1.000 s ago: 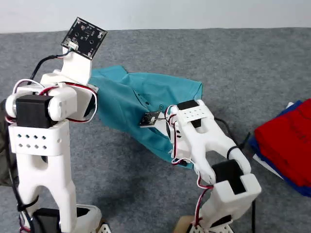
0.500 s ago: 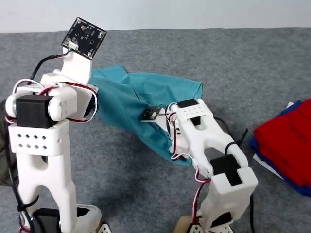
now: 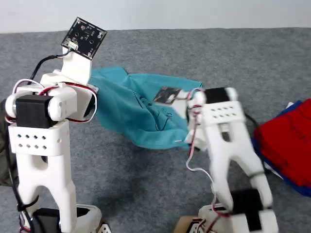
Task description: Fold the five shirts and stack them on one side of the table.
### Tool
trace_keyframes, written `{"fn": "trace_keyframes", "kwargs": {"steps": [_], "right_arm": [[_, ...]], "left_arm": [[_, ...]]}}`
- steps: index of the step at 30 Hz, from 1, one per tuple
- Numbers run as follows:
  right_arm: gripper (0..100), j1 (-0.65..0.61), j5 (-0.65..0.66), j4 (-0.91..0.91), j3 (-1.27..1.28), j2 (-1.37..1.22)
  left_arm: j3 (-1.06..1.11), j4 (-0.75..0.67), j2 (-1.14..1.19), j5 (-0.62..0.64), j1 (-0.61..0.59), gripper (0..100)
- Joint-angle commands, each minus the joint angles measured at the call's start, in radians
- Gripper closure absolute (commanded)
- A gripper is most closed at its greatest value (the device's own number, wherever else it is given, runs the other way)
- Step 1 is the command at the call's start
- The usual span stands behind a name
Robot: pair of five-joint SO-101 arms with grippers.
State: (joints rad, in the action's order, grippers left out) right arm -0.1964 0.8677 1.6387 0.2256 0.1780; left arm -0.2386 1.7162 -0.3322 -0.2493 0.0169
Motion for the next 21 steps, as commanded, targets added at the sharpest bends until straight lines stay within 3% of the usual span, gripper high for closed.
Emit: {"fn": "trace_keyframes", "kwargs": {"steps": [1, 9, 21], "right_arm": [[99.0, 0.079, 0.012, 0.076, -0.106, 0.163], [99.0, 0.245, 0.006, 0.076, -0.129, 0.331], [99.0, 0.395, -0.058, -0.091, -0.129, 0.564]], "left_arm": [[-0.031, -0.008, -0.04, -0.006, 0.0, 100], [-0.13, 0.02, -0.038, -0.006, -0.006, 100], [-0.361, 0.0, -0.147, -0.002, -0.008, 100]]}}
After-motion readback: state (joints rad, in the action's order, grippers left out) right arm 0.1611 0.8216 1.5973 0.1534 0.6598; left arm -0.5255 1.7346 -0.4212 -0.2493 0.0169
